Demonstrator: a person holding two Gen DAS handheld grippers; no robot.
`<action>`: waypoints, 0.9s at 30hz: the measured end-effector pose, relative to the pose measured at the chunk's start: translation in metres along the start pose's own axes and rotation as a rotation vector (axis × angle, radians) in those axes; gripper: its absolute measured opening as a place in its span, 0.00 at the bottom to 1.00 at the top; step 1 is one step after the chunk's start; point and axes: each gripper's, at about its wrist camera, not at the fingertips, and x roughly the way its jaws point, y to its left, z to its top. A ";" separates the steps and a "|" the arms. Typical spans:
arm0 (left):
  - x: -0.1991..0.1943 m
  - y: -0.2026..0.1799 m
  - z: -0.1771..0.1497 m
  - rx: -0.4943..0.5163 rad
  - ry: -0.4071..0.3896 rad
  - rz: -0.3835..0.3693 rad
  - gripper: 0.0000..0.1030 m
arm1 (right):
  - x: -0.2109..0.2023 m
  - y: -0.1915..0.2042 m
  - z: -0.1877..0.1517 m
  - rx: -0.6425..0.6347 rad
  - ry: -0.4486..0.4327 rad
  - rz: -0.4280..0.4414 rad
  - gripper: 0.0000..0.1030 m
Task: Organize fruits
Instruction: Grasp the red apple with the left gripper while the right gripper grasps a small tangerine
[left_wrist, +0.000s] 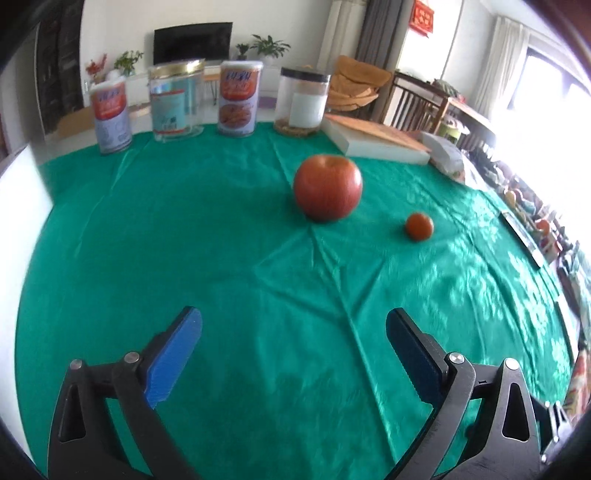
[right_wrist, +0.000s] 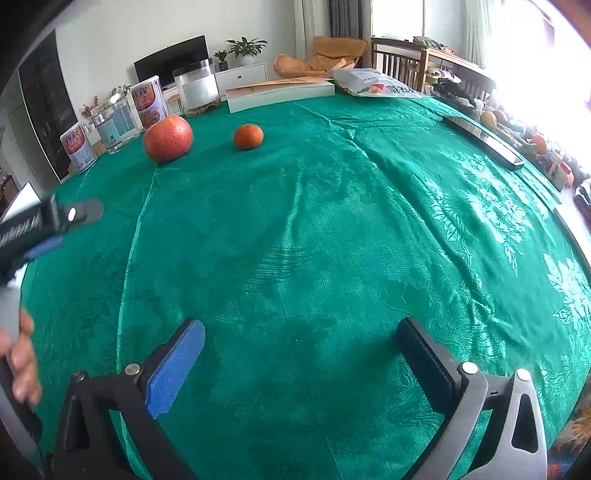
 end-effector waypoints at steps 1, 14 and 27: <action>0.011 -0.004 0.011 0.017 -0.006 -0.004 0.97 | 0.000 0.000 0.000 0.000 0.000 0.000 1.00; 0.095 -0.025 0.069 0.075 -0.032 0.062 0.97 | -0.009 -0.018 0.003 0.126 -0.024 0.149 1.00; 0.086 -0.019 0.067 0.092 -0.056 0.013 0.67 | 0.039 -0.004 0.124 -0.110 -0.079 0.284 0.78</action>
